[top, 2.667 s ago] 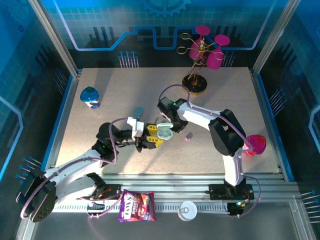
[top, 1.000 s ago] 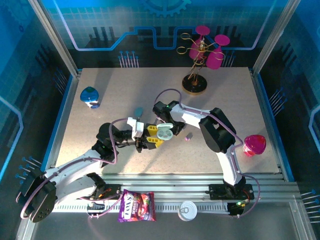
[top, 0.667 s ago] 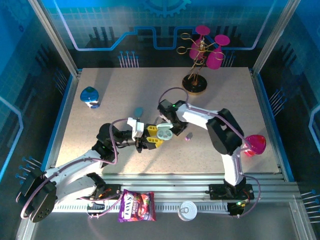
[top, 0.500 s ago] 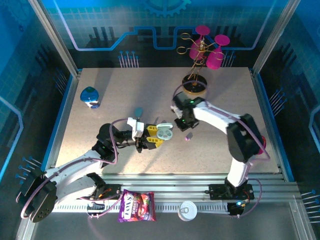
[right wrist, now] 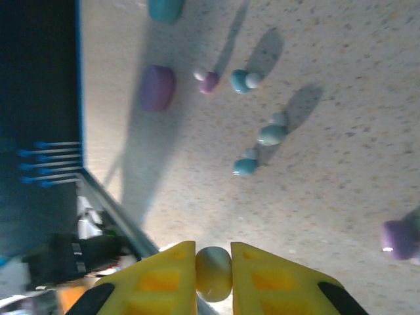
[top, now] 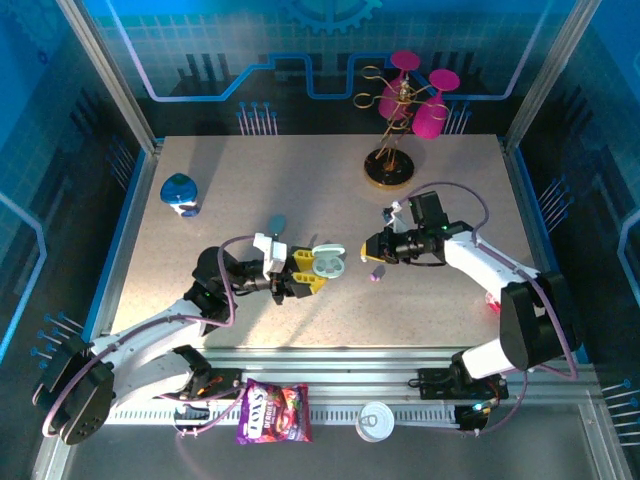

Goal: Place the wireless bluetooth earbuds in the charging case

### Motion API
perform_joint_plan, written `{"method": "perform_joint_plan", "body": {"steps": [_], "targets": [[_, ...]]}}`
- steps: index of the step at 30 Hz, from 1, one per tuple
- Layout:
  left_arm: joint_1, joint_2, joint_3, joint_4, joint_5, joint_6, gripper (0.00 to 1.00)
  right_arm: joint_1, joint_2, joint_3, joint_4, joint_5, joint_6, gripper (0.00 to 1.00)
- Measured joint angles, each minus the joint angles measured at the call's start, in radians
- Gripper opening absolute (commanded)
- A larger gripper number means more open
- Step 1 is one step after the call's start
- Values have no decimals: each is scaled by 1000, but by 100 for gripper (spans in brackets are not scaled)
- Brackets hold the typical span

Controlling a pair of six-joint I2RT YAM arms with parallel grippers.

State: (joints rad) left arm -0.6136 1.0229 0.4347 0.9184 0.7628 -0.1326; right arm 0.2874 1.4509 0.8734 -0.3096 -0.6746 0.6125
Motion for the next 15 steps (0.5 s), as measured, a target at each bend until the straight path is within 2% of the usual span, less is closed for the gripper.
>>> {"method": "perform_joint_plan", "body": {"steps": [10, 15], "targets": [[2, -5, -18, 1, -8, 0, 24, -27, -58, -126, 257, -202, 261, 13], [2, -3, -18, 4, -8, 0, 24, -45, -59, -180, 385, -264, 373, 14]]}}
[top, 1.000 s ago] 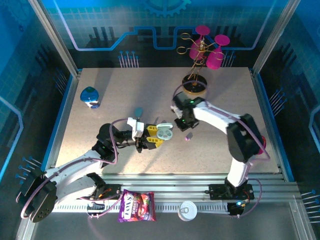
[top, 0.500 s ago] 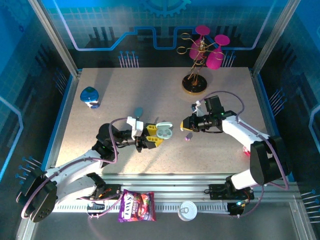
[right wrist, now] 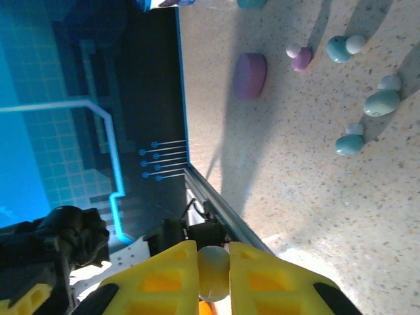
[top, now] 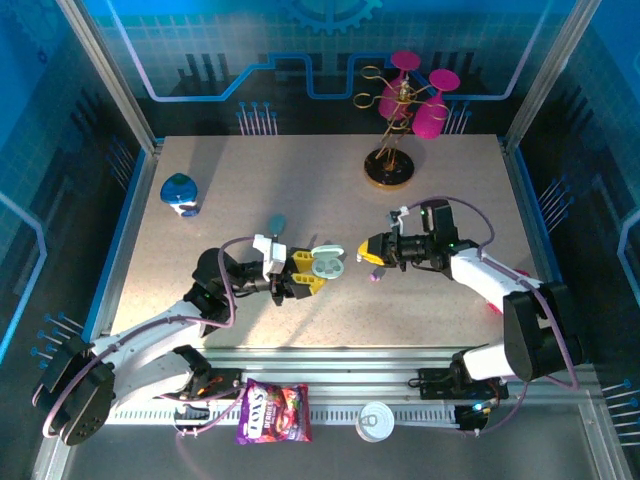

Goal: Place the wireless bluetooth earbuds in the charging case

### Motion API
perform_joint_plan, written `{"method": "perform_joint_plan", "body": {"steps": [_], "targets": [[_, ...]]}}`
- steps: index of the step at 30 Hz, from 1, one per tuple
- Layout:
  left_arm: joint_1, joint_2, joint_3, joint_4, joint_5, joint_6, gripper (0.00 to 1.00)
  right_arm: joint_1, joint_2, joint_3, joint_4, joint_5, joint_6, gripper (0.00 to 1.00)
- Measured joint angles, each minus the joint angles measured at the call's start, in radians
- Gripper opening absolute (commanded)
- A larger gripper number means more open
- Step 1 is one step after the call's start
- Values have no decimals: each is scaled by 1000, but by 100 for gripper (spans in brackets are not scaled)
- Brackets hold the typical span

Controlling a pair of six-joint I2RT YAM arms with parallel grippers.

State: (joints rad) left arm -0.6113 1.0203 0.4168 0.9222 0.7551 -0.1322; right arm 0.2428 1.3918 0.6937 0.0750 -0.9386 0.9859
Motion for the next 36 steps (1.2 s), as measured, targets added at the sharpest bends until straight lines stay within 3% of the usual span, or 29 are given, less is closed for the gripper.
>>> {"method": "perform_joint_plan", "body": {"steps": [12, 36], "targets": [[1, 27, 0, 6, 0, -14, 24, -2, 1, -10, 196, -152, 69, 10], [6, 23, -12, 23, -27, -12, 24, -2, -10, -76, 404, -113, 373, 11]]}}
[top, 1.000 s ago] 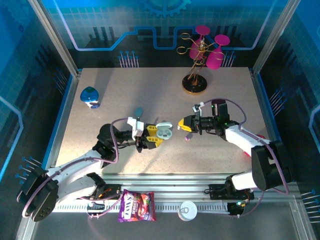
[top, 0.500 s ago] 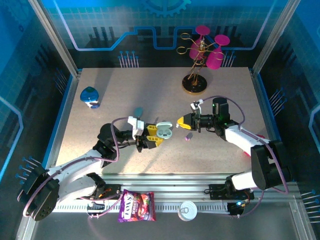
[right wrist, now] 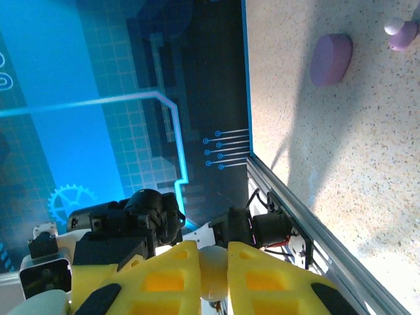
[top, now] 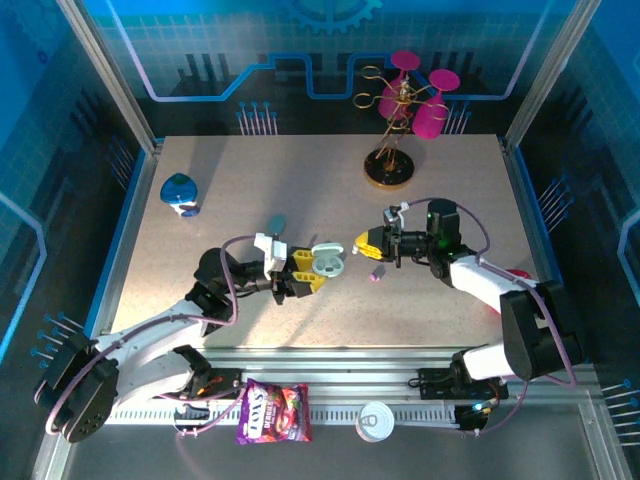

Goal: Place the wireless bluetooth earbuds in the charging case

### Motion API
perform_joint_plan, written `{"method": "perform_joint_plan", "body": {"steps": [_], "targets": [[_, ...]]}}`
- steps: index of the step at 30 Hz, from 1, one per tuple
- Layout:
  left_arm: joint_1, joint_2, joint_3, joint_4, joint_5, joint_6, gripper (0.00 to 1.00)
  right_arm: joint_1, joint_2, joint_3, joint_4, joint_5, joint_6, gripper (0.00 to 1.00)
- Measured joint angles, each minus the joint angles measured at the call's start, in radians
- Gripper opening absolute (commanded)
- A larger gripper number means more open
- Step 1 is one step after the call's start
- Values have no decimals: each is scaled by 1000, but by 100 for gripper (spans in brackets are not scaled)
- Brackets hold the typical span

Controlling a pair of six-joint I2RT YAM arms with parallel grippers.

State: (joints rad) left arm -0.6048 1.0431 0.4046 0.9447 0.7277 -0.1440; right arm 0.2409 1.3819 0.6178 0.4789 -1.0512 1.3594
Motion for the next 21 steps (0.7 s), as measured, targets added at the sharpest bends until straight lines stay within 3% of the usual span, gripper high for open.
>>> {"method": "perform_joint_plan", "body": {"steps": [10, 21], "targets": [[0, 107, -2, 48, -179, 121, 22, 34, -270, 5, -104, 128, -21, 11], [0, 242, 3, 177, -279, 154, 22, 227, -307, 137, -198, 280, -110, 11]]}}
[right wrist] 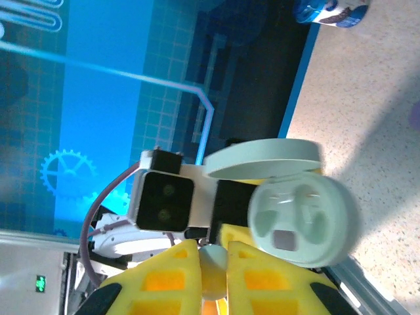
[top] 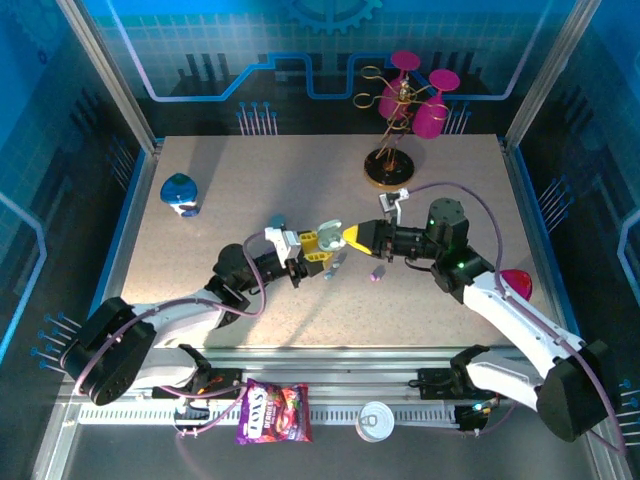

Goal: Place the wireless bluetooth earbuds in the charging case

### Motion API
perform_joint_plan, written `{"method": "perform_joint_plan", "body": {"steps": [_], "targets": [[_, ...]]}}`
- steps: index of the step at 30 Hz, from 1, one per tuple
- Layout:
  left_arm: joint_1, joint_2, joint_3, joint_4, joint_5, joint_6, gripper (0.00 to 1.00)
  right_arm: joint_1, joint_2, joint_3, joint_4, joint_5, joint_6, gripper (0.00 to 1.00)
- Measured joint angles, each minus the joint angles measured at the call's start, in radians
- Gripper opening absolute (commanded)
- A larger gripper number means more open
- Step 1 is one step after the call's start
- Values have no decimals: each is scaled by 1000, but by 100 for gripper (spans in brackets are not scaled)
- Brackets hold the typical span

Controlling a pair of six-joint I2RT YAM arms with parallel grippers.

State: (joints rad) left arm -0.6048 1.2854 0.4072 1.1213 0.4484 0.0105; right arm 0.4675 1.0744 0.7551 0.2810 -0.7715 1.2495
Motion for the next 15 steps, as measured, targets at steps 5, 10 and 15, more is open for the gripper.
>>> {"method": "perform_joint_plan", "body": {"steps": [5, 10, 15], "targets": [[0, 19, 13, 44, 0, -3, 22, 39, 39, 47, -11, 32, -30, 9], [0, 20, 13, 63, 0, -3, 22, 55, 73, 53, -38, 63, -51, 9], [0, 25, 13, 59, 0, -3, 22, 68, 80, 70, -64, 87, -75, 9]]}}
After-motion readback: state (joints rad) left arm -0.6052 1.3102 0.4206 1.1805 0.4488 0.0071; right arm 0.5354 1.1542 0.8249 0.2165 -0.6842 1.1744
